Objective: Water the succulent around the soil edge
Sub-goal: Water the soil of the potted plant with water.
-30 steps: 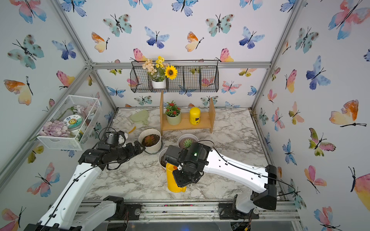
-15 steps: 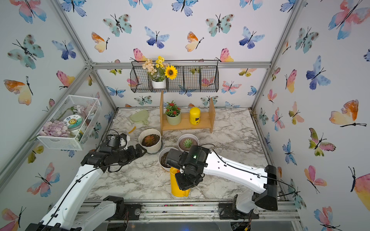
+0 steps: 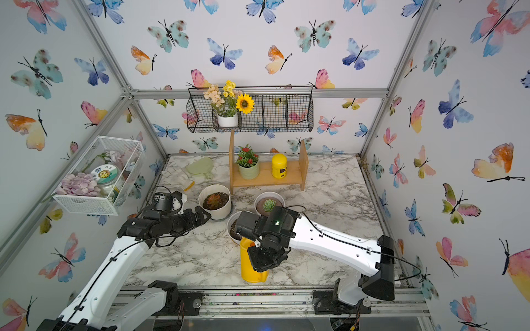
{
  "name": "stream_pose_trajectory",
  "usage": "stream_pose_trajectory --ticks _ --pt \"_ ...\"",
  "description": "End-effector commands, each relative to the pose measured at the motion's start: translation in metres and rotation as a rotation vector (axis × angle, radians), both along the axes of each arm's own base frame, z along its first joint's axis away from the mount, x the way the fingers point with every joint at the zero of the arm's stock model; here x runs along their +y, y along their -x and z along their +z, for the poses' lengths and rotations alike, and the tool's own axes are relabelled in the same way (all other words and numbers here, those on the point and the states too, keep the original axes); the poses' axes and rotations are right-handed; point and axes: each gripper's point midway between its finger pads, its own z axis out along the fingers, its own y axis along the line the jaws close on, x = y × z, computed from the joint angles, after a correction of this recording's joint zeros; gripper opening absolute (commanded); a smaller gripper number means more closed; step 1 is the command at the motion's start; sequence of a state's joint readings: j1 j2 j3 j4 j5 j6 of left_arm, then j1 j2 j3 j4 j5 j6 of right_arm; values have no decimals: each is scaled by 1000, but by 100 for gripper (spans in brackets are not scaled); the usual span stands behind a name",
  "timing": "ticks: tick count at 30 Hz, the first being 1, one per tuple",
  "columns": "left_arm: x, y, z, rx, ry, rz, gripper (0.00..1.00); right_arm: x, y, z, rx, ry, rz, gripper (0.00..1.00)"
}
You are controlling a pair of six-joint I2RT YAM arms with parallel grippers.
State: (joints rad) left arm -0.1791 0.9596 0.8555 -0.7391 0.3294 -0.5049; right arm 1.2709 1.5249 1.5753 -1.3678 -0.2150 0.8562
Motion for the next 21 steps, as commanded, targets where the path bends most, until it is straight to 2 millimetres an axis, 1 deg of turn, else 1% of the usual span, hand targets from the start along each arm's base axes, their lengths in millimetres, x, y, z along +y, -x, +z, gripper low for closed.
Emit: stream_pose_trajectory --ticks 1,8,21 --pt "-6 3 1 -14 28 -24 99 8 7 4 42 -14 19 1" --pt "-7 -1 5 -27 38 -18 98 17 6 -1 53 -2 37 1" --pt "-10 -8 1 -28 45 -23 98 32 5 8 69 -32 17 1"
